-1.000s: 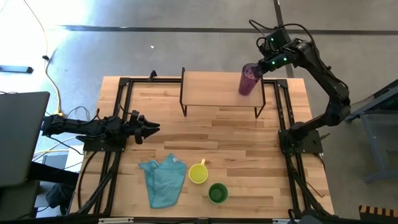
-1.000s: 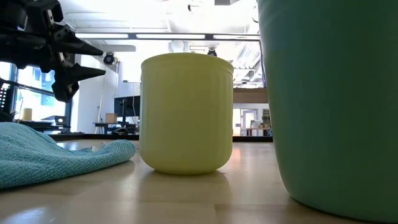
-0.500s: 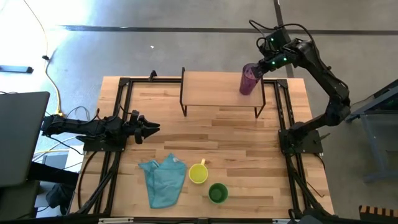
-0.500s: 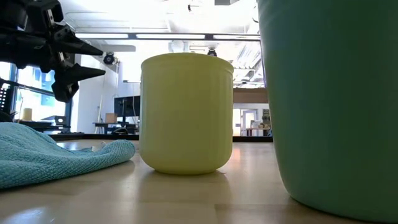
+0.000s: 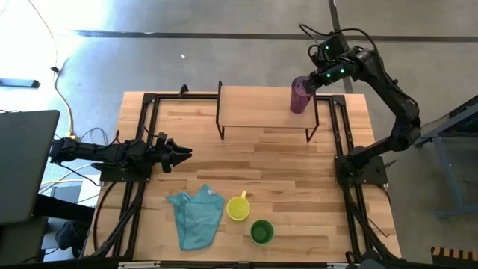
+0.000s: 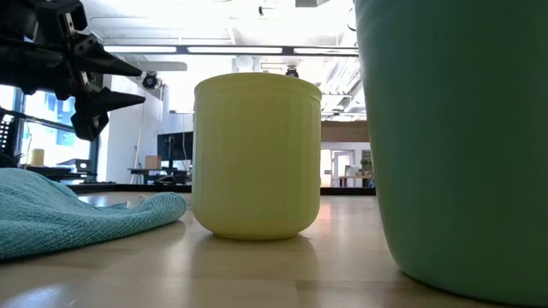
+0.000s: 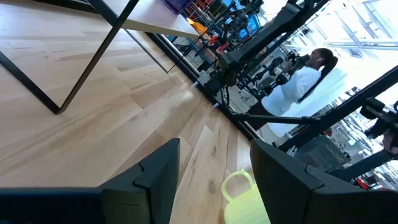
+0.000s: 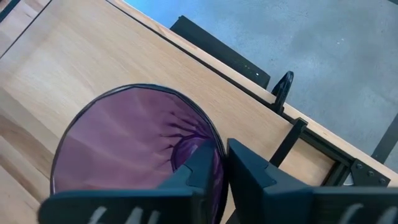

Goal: Stack small to large cups/mugs on shelf
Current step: Put the purple cup on the shelf, then put the green cup on the shelf

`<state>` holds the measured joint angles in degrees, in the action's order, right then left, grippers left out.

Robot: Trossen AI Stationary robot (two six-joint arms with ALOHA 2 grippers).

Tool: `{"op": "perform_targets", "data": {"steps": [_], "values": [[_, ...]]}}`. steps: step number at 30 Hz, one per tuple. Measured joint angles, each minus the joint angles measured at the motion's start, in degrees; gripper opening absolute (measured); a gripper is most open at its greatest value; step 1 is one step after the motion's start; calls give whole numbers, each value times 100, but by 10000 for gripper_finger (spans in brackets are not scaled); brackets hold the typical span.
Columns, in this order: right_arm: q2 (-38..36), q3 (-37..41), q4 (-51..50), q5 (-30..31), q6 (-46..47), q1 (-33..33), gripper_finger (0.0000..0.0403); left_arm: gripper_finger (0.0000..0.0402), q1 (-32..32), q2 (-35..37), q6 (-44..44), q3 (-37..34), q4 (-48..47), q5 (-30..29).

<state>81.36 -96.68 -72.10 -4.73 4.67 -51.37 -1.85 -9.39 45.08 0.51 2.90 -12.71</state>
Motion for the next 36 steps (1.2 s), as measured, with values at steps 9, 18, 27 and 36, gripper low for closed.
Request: {"op": "perform_targets", "data": {"steps": [9, 18, 27, 36], "values": [[0, 0, 1, -49, 2, 2, 54, 184, 0, -1, 0, 0, 0, 0], [2, 0, 40, -151, 2, 2, 55, 184, 0, 0, -22, 0, 0, -2], [121, 2, 53, -184, 133, 39, 59, 184, 0, 0, -22, 0, 0, -1], [155, 2, 326, -179, 151, 92, 104, 184, 0, -1, -22, 0, 0, 0]]}}
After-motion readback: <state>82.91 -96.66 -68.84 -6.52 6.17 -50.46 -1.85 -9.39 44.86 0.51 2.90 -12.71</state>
